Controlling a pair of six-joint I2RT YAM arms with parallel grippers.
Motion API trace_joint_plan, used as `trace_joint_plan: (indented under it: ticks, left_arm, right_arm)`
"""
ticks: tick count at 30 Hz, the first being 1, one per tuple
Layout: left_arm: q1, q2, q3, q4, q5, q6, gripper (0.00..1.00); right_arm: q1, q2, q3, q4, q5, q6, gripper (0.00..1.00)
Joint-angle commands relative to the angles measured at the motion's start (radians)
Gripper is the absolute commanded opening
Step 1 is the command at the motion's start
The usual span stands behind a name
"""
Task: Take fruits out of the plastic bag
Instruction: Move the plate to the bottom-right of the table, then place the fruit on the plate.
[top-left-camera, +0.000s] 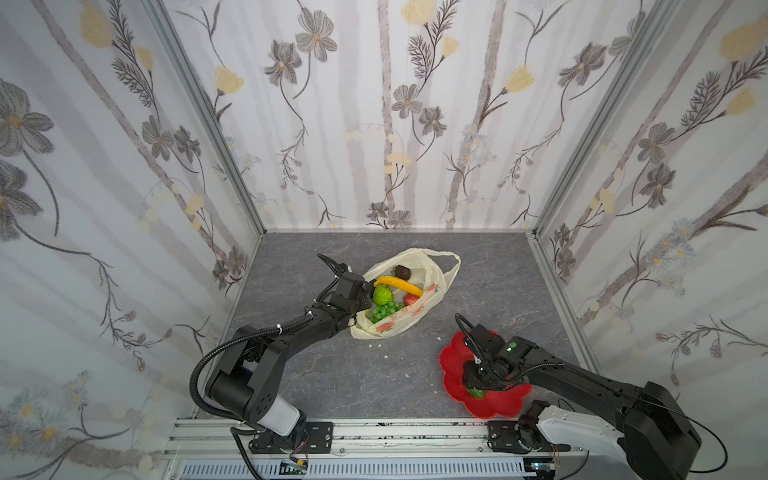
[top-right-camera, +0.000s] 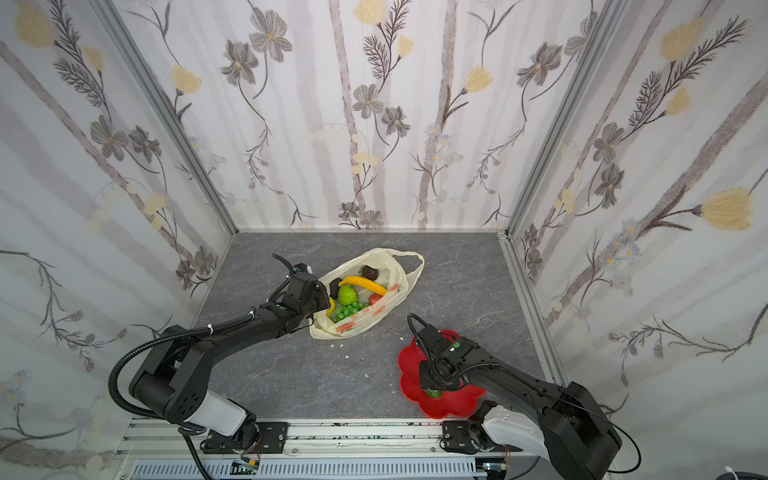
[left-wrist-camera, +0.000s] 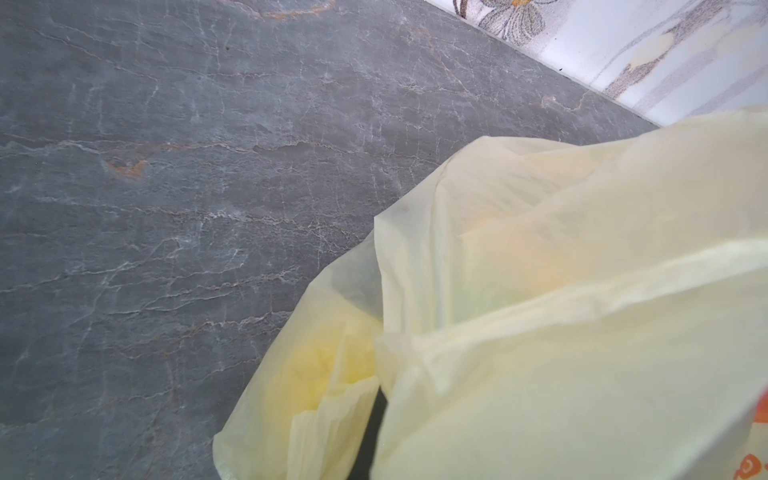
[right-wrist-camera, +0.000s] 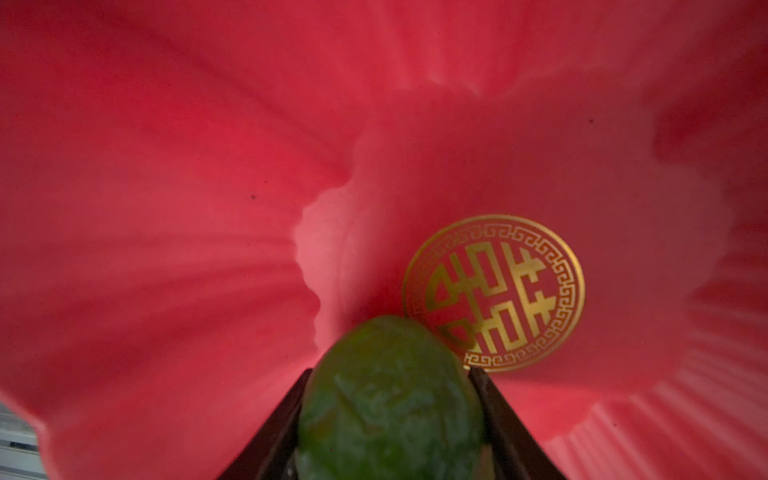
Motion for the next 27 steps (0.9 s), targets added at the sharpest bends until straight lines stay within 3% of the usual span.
trace_joint_plan:
  ticks: [1, 17, 22, 27]
  left_arm:
    - [0.001, 0.008, 0.004, 0.013, -0.016, -0.005, 0.00]
    - [0.001, -0.010, -0.005, 0.012, -0.031, 0.000, 0.00]
    - [0.001, -0.022, -0.014, 0.012, -0.036, 0.002, 0.00]
    - [0.003, -0.027, -0.019, 0.012, -0.038, 0.003, 0.00]
  right_arm:
    - [0.001, 0.037, 0.006, 0.073, 0.025, 0.015, 0.54]
    - [-0.020, 0.340, 0.262, 0.251, 0.113, -0.090, 0.53]
    - [-0.026, 0.355, 0.308, 0.236, 0.108, -0.104, 0.53]
    - [-0.012, 0.279, 0.278, 0.143, 0.115, -0.081, 0.53]
